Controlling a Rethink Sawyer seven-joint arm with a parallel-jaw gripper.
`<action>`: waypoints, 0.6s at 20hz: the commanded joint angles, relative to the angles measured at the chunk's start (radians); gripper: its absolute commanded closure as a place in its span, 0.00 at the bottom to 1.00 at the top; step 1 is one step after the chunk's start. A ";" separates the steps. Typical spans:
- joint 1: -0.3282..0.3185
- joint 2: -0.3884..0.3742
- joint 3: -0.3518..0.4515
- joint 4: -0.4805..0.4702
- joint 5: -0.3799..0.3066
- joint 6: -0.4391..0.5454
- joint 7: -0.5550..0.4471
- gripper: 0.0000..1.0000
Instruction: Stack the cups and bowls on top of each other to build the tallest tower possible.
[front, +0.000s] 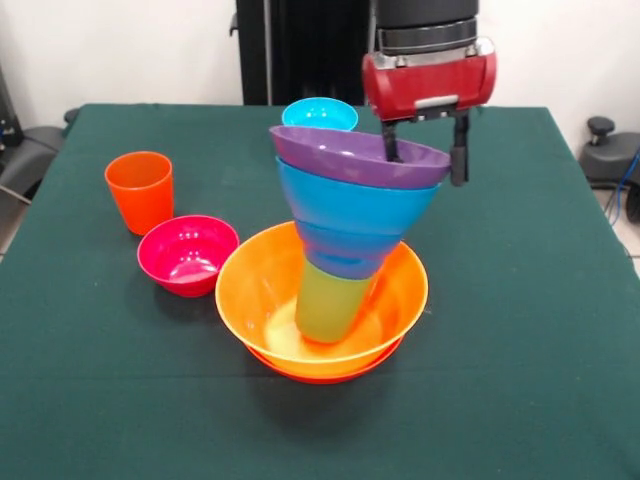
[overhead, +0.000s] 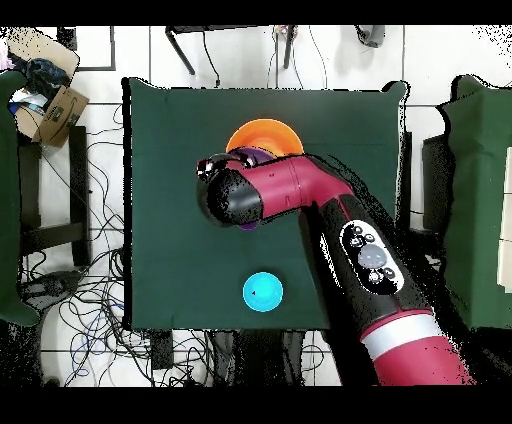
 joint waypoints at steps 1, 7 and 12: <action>0.010 0.034 -0.116 -0.089 -0.103 -0.072 0.046 0.00; 0.051 0.039 -0.182 -0.140 -0.120 -0.027 0.037 0.00; 0.057 0.048 -0.185 -0.151 -0.093 -0.020 0.034 0.00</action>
